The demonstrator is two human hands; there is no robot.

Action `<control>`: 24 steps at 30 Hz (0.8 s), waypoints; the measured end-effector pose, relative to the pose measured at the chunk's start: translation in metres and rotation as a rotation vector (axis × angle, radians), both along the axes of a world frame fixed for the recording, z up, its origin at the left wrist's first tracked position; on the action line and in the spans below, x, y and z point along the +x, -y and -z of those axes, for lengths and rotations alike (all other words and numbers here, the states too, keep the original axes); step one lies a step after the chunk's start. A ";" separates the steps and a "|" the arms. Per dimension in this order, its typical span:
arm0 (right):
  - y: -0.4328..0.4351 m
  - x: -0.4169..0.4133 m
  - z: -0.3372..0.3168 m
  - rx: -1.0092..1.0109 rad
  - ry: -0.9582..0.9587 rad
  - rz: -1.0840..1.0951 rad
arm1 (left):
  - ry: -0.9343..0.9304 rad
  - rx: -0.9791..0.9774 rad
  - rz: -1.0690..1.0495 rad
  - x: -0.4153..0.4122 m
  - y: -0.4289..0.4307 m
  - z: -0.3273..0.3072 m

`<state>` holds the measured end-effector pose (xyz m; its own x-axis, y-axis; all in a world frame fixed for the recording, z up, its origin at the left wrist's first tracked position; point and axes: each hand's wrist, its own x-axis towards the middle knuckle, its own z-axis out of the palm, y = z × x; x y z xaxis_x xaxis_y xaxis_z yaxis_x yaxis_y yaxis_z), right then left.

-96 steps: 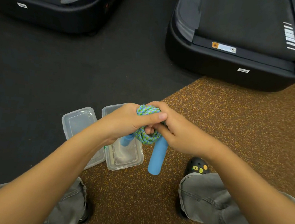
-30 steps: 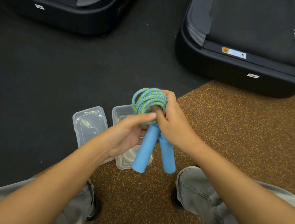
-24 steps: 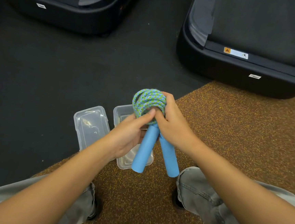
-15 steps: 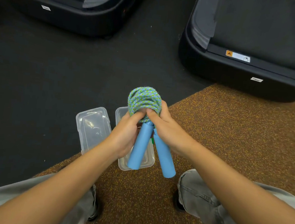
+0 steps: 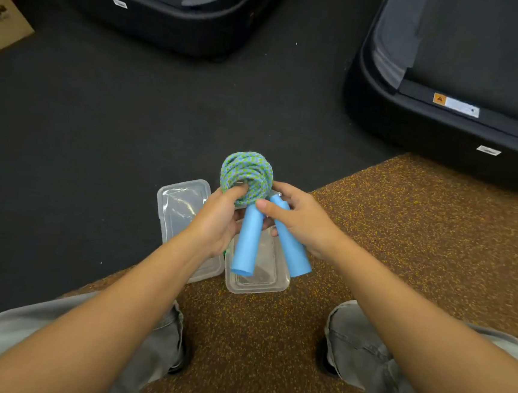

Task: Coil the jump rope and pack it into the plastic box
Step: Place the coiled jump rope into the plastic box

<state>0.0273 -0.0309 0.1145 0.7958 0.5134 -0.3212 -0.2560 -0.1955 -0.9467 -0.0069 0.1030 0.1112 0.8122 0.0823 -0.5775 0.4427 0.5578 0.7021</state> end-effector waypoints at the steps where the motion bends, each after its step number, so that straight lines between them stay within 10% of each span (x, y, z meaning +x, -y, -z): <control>1: -0.004 0.001 0.005 -0.005 -0.002 0.002 | -0.018 0.005 -0.021 0.000 -0.002 0.004; 24: -0.039 0.025 0.234 -0.183 -0.410 0.260 | -0.521 -0.034 -0.076 0.032 0.015 0.220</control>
